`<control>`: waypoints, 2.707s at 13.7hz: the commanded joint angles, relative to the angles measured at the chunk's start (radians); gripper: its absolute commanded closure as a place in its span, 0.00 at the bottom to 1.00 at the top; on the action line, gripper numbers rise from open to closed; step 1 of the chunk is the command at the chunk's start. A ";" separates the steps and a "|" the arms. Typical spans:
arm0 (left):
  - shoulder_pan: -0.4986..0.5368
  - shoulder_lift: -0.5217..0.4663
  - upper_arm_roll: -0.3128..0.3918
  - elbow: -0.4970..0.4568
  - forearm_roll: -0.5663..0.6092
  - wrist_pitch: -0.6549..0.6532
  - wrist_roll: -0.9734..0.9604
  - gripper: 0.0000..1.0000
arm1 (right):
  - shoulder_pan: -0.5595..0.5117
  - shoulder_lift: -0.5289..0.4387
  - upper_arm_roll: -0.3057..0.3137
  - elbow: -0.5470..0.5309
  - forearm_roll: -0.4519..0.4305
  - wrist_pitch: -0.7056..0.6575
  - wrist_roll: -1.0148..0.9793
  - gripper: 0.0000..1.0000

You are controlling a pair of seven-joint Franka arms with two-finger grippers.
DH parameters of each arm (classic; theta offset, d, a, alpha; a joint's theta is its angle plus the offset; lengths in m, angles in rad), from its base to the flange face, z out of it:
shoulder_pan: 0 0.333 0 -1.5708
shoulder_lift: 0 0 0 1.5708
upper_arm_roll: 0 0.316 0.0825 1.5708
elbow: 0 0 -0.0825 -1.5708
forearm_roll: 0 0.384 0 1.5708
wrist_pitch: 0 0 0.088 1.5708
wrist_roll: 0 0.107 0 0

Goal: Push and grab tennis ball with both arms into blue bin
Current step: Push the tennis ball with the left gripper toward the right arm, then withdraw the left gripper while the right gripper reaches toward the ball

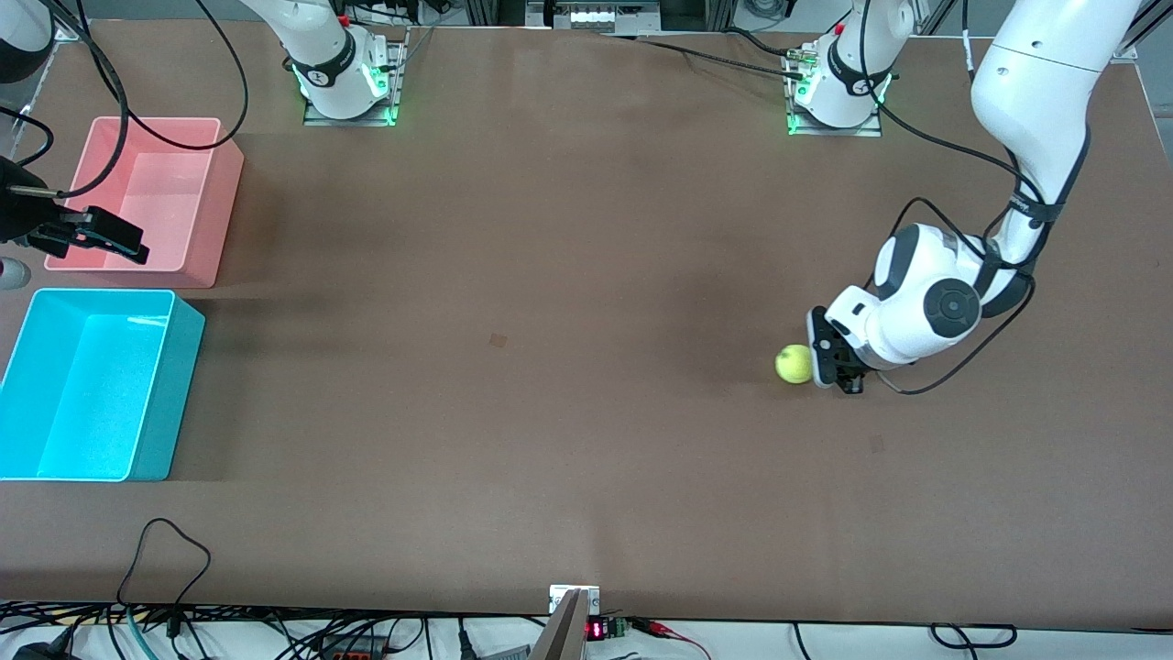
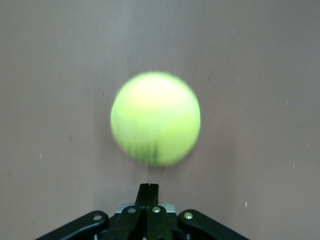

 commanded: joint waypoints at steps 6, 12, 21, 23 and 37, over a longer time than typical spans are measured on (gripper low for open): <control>0.117 -0.109 -0.013 0.033 -0.015 -0.232 0.042 1.00 | -0.007 -0.010 0.003 -0.009 0.018 0.010 -0.002 0.00; 0.169 -0.234 0.003 0.169 0.017 -0.578 0.033 0.99 | 0.029 -0.002 0.016 -0.004 0.024 0.010 0.004 0.00; 0.167 -0.273 -0.013 0.436 0.094 -1.002 -0.339 0.00 | 0.051 0.013 0.016 -0.005 0.024 -0.003 0.001 0.00; 0.157 -0.279 -0.012 0.490 0.091 -1.068 -0.473 0.00 | 0.068 0.026 0.016 -0.007 0.024 -0.010 -0.010 0.00; -0.184 -0.566 0.372 0.199 -0.151 -0.648 -1.182 0.00 | 0.232 -0.020 0.137 -0.543 0.150 0.467 0.221 0.00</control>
